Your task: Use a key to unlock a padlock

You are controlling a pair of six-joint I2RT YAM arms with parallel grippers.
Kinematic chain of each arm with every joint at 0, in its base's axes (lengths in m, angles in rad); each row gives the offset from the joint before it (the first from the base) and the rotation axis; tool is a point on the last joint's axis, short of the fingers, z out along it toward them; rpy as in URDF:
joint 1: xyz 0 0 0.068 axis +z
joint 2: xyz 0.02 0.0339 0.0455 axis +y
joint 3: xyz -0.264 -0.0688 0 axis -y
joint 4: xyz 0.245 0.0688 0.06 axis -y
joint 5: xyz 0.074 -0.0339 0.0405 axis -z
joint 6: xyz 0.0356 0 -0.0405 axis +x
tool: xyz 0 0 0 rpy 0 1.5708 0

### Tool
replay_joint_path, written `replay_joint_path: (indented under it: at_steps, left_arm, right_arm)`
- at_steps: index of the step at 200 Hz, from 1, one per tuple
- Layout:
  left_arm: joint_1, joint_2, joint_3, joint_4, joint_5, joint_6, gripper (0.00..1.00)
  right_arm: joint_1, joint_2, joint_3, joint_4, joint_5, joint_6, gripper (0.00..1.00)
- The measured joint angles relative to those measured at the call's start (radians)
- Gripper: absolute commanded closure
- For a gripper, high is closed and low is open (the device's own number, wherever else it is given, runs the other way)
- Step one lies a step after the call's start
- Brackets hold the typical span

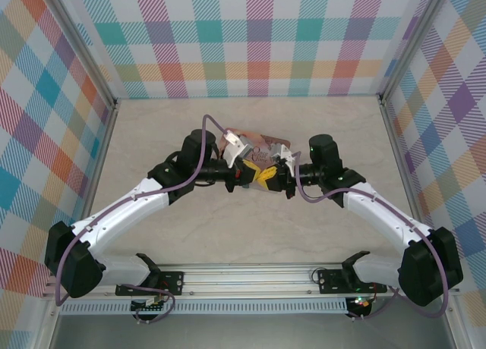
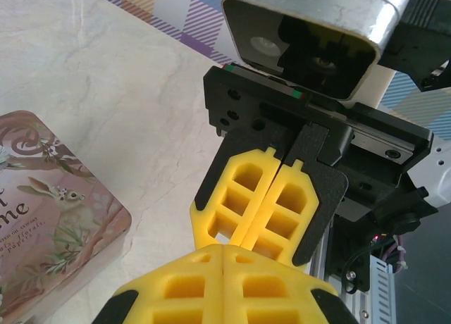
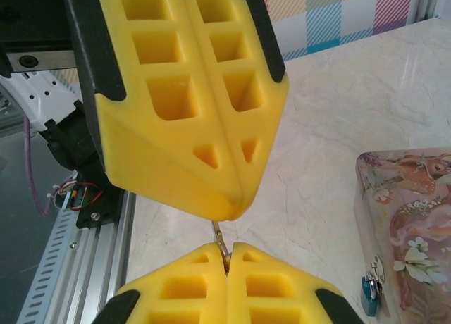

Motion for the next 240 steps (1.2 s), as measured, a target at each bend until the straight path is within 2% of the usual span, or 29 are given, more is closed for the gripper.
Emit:
replay_joint_path:
  at_steps: [4,7,24,66,98,151,189,240]
  left_arm:
    - [0.0,-0.001,0.0,0.0,-0.003,-0.002,0.63]
    - [0.0,-0.001,0.0,0.0,-0.004,0.001,0.56]
    - [0.0,-0.009,-0.006,0.01,-0.039,-0.011,0.36]
    - [0.056,-0.07,-0.066,0.049,-0.148,-0.114,0.14]
    - [0.129,-0.109,-0.203,0.129,-0.209,-0.22,0.1]
    - [0.13,-0.071,-0.476,0.305,-0.222,-0.379,0.07]
    - [0.13,0.055,-0.51,0.46,-0.209,-0.419,0.05]
    - [0.13,0.242,-0.507,0.626,-0.196,-0.438,0.04]
  right_arm:
    - [0.0,0.0,0.0,0.0,0.002,0.0,0.96]
    - [0.0,0.0,0.0,0.0,0.004,0.0,0.96]
    - [0.0,0.0,0.0,-0.008,0.024,0.001,0.95]
    - [0.0,0.006,0.0,-0.041,0.146,0.058,0.95]
    - [0.0,0.1,0.0,-0.024,0.212,0.186,0.95]
    - [-0.026,0.307,0.017,0.094,0.217,0.422,0.95]
    - [-0.043,0.407,0.076,0.188,0.212,0.521,0.95]
    - [-0.082,0.497,0.116,0.248,0.236,0.575,0.95]
